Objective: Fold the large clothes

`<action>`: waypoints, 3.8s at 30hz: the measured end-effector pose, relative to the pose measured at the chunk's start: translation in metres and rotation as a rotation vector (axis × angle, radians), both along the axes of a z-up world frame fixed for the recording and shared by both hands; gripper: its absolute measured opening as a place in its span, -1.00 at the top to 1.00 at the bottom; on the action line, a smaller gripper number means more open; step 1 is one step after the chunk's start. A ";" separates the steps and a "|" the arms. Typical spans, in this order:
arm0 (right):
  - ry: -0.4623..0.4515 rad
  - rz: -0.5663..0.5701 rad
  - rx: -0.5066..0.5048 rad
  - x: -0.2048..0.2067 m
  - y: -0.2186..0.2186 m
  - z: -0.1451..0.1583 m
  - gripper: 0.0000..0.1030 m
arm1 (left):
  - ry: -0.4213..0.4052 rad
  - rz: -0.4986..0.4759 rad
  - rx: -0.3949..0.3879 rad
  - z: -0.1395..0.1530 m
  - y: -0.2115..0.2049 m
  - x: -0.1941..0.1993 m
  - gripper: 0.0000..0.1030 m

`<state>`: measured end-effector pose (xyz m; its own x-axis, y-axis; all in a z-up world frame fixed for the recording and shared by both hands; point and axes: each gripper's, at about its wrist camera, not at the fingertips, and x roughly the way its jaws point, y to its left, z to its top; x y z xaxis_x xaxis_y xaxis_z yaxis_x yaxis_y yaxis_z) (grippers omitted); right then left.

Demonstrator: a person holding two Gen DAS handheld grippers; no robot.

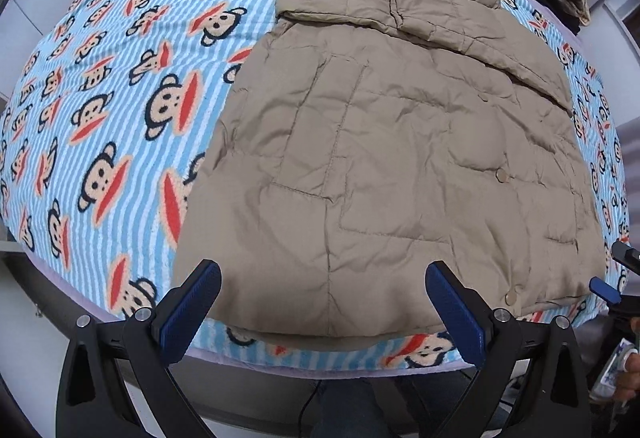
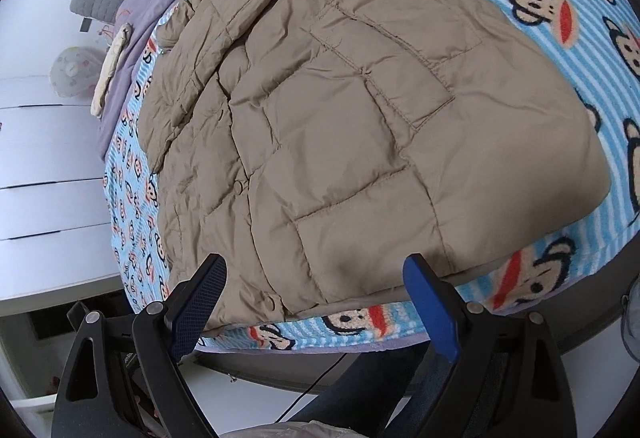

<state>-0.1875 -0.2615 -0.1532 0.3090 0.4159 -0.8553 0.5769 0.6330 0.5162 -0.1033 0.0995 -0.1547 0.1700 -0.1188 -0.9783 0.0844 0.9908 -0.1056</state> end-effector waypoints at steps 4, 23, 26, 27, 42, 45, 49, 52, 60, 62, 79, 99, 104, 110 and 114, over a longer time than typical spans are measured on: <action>0.003 -0.024 0.006 -0.011 -0.019 0.001 -0.78 | 0.018 0.046 -0.099 0.001 0.005 -0.009 -0.98; 0.062 -0.301 0.148 -0.075 -0.069 -0.040 -0.78 | 0.160 0.131 -0.250 -0.051 0.037 -0.034 -0.98; 0.056 -0.321 0.165 -0.075 -0.068 -0.046 -0.78 | 0.165 0.164 -0.281 -0.061 0.044 -0.028 -0.98; 0.055 -0.325 0.170 -0.075 -0.068 -0.048 -0.78 | 0.159 0.169 -0.285 -0.063 0.044 -0.026 -0.98; -0.034 -0.462 0.297 -0.053 -0.057 -0.073 -0.73 | 0.127 0.116 -0.362 -0.064 0.037 0.010 0.58; -0.036 -0.472 0.271 -0.053 -0.056 -0.071 0.70 | 0.109 0.104 -0.399 -0.053 0.042 0.017 0.64; -0.069 -0.471 0.235 -0.049 -0.056 -0.061 0.83 | 0.061 0.064 -0.410 -0.026 0.040 0.031 0.73; -0.114 -0.423 0.202 -0.033 -0.061 -0.041 0.83 | -0.001 0.037 -0.422 0.001 0.035 0.049 0.73; -0.268 -0.170 0.018 0.079 -0.091 0.051 0.84 | -0.257 0.022 -0.429 0.096 0.001 0.141 0.73; -0.313 -0.115 -0.001 0.117 -0.102 0.072 0.84 | -0.307 0.026 -0.400 0.113 -0.010 0.172 0.73; -0.250 -0.038 -0.083 0.370 -0.160 0.013 0.84 | -0.179 0.122 -0.095 0.011 -0.064 0.394 0.72; -0.151 0.043 -0.316 0.353 -0.218 0.012 -0.85 | -0.153 0.040 -0.041 -0.017 -0.026 0.418 -1.00; -0.084 0.042 -0.206 0.343 -0.217 -0.028 0.20 | -0.067 0.089 -0.112 -0.052 -0.029 0.416 0.58; -0.129 0.216 -0.485 0.370 -0.183 -0.001 0.79 | -0.201 0.050 0.004 -0.039 -0.042 0.428 0.61; -0.057 0.212 -0.525 0.397 -0.186 -0.042 0.79 | -0.161 0.106 0.023 -0.080 -0.040 0.442 0.59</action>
<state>0.2099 -0.4478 -0.1957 0.3169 -0.0023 -0.9485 0.3897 0.9120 0.1280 0.3382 0.0597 -0.2352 0.3349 -0.0699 -0.9397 -0.0069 0.9970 -0.0766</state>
